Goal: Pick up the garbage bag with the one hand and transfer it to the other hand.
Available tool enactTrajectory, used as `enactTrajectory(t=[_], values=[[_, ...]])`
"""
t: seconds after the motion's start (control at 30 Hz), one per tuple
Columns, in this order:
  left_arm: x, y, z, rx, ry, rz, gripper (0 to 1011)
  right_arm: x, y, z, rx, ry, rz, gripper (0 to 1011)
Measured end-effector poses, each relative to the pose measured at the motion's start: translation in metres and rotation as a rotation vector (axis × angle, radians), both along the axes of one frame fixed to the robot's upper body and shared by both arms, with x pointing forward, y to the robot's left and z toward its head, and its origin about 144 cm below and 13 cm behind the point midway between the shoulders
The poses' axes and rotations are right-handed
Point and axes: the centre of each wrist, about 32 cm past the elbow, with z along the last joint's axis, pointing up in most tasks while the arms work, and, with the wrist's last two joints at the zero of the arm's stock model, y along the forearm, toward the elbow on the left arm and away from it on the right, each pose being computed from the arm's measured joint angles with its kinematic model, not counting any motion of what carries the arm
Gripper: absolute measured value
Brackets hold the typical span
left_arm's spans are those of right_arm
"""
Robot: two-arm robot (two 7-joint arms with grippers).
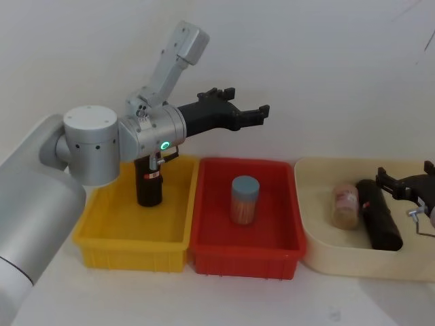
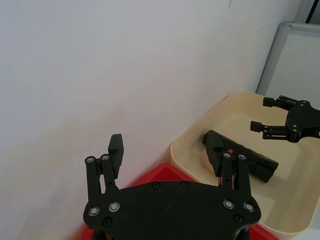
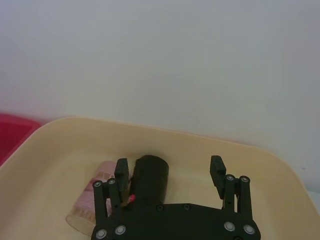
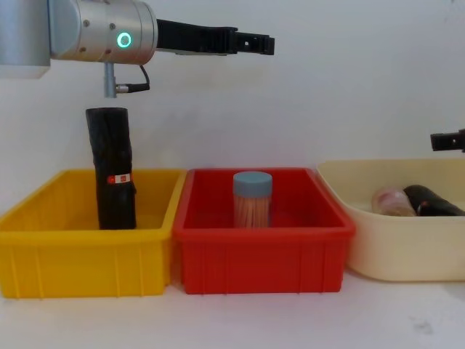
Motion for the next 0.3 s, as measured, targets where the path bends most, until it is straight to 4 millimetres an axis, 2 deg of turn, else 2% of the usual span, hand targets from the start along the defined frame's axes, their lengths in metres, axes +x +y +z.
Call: enactTrajectory(t=[0.3], values=[[0.0000, 0.0000, 0.0000, 0.000, 0.000, 0.000, 1002, -0.0011, -0.0022, -0.0001, -0.005, 0.005, -0.006, 1004]])
